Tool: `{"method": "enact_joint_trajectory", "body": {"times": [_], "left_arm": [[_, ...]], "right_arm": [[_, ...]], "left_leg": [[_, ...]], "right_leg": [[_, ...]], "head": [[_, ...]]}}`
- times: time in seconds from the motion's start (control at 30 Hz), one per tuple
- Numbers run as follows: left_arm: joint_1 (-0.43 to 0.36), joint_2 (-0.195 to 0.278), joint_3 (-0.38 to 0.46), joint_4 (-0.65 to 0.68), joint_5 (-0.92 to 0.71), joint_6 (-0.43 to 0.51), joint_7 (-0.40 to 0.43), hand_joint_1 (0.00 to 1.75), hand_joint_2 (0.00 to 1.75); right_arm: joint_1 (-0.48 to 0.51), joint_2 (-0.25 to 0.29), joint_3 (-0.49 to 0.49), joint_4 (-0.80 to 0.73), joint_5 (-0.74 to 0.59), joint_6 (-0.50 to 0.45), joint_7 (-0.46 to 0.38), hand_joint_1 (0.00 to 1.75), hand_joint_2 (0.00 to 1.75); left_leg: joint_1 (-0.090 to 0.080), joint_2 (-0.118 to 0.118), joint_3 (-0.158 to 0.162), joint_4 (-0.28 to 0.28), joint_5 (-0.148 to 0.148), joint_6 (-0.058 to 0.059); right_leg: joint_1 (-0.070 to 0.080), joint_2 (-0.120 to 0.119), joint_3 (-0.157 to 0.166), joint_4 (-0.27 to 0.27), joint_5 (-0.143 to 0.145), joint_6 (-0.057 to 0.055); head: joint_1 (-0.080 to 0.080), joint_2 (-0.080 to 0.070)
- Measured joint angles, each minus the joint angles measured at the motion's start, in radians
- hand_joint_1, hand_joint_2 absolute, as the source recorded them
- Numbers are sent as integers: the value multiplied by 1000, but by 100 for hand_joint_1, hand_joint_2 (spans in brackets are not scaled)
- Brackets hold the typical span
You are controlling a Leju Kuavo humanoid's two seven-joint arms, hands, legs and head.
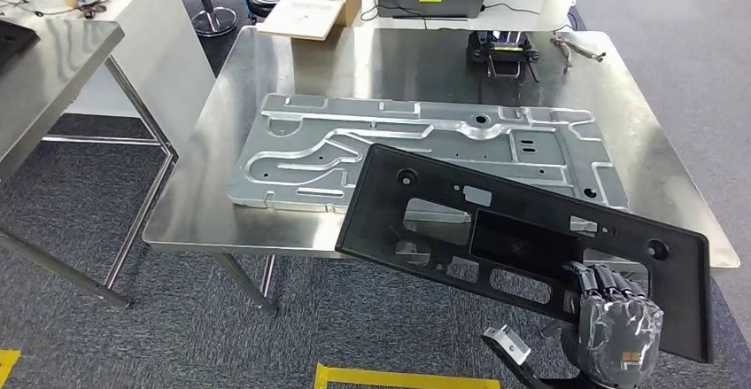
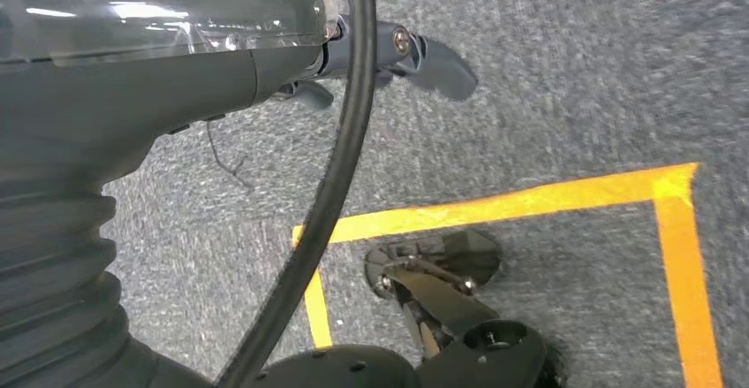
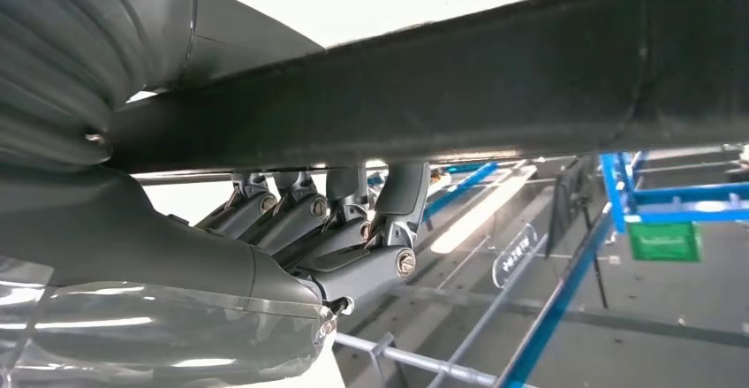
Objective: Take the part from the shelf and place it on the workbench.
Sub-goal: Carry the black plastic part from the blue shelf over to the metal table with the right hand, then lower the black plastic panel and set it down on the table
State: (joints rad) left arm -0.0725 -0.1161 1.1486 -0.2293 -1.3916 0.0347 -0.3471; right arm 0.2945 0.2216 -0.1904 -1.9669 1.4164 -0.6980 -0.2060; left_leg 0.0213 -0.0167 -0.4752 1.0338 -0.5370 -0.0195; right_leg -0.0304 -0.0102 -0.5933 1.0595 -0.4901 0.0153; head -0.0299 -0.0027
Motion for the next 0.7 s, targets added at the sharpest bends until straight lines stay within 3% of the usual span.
{"method": "enact_joint_trajectory", "body": {"times": [0.07,0.13,0.2,0.23,0.27,0.3,0.37,0.43,0.5,0.57,0.63,0.7], "left_arm": [[-2,0,0,0,0,0,0,0,175],[-4,0,0,0,0,0,0,0,175],[-2,0,0,0,0,0,0,0,175],[0,0,0,0,0,0,0,0,175],[2,0,0,0,0,0,0,0,175],[4,0,0,0,0,0,0,0,175],[6,2,0,0,0,0,-2,0,175],[9,5,0,0,1,0,-4,0,175],[10,7,0,0,1,0,-4,0,175],[6,8,0,0,1,-1,-5,0,175],[2,8,0,0,0,-4,-5,0,175],[-1,9,0,0,-2,-9,-4,0,175]], "right_arm": [[1,-1,2,0,0,0,2,175,175],[1,-1,3,0,0,0,3,175,175],[1,-2,4,0,-2,0,4,175,175],[1,-2,5,1,-4,0,5,175,175],[2,-2,5,1,-6,0,7,175,175],[2,-2,6,3,-9,0,10,175,175],[1,-2,8,7,-15,0,16,175,175],[-1,-5,10,14,-22,0,21,175,175],[-2,-12,12,22,-28,0,26,175,175],[-9,-25,13,29,-40,0,32,175,175],[-22,-43,15,43,-57,0,44,175,175],[-39,-68,20,75,-76,4,68,175,175]], "left_leg": [[2,5,-16,49,5,-7],[2,10,-84,159,-17,-10],[0,11,-172,264,-67,-9],[-2,11,-202,284,-83,-6],[-5,11,-218,271,-80,1],[-9,11,-220,231,-55,12],[-24,9,-205,116,45,41],[-38,6,-187,47,105,56],[-42,3,-162,23,102,58],[-37,3,-126,-5,102,63],[-31,3,-93,-26,95,66],[-27,2,-68,-34,78,67]], "right_leg": [[-1,4,18,-6,-4,-17],[3,4,38,-13,-16,-31],[10,6,54,-16,-31,-39],[14,8,64,-16,-40,-42],[18,9,76,-17,-49,-44],[23,11,89,-17,-60,-45],[29,12,113,-19,-81,-45],[29,17,131,-25,-98,-37],[28,20,149,-23,-94,-24],[26,18,141,24,-73,-13],[23,16,76,124,-75,-2],[17,15,-11,212,-127,11]], "head": [[0,0],[0,0],[0,0],[0,0],[0,0],[0,0],[0,0],[0,0],[0,0],[0,0],[0,0],[0,0]]}}
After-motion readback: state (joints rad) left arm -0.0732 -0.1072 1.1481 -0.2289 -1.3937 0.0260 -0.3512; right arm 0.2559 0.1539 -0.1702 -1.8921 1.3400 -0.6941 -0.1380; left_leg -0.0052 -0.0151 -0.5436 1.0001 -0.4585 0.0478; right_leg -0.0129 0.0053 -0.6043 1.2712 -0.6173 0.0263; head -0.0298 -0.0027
